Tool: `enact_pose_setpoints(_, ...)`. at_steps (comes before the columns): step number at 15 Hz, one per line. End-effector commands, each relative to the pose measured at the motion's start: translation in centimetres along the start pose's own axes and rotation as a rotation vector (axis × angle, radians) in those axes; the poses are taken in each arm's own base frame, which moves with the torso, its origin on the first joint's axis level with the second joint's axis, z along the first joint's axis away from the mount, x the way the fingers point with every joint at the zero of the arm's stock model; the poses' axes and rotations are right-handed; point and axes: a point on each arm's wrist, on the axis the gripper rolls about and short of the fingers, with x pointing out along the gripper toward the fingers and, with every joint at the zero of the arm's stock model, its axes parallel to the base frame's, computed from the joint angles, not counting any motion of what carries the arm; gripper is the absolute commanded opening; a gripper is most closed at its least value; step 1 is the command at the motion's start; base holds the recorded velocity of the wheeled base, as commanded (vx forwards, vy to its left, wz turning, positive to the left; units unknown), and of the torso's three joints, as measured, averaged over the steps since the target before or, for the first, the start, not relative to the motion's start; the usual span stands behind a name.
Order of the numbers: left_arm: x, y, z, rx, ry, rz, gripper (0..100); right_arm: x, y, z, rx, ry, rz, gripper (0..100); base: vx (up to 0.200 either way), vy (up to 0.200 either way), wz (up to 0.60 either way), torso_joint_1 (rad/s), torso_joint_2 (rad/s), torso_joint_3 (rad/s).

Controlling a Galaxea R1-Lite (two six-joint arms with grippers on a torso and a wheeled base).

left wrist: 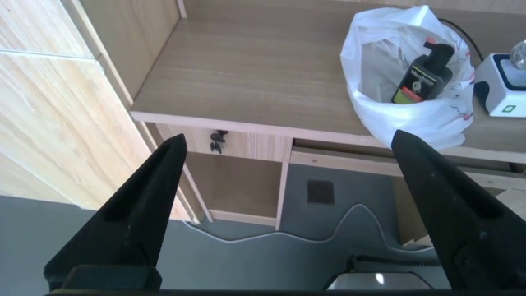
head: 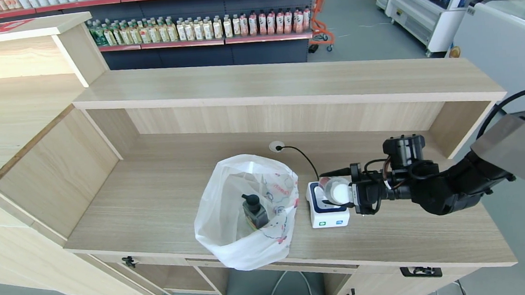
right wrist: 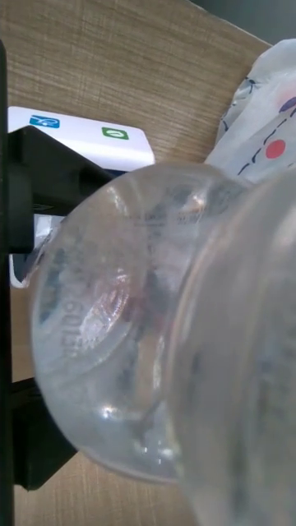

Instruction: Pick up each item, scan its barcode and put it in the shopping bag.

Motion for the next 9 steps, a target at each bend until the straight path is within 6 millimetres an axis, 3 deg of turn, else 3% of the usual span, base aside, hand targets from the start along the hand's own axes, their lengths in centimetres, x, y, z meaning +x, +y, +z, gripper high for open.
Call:
enact_pose_setpoints(1, 0.00, 0.00, 0.00, 0.000, 0.000, 0.000, 100, 0.25, 0.31, -0.52, 0.000, 0.000, 0.005, 0, 0.000, 0.000, 0.00, 0.000, 0.00, 0.000)
enact_pose_setpoints(9, 0.00, 0.00, 0.00, 0.000, 0.000, 0.000, 100, 0.01, 0.77, -1.43, -0.005, 0.008, 0.009, 0, 0.000, 0.000, 0.00, 0.000, 0.00, 0.000)
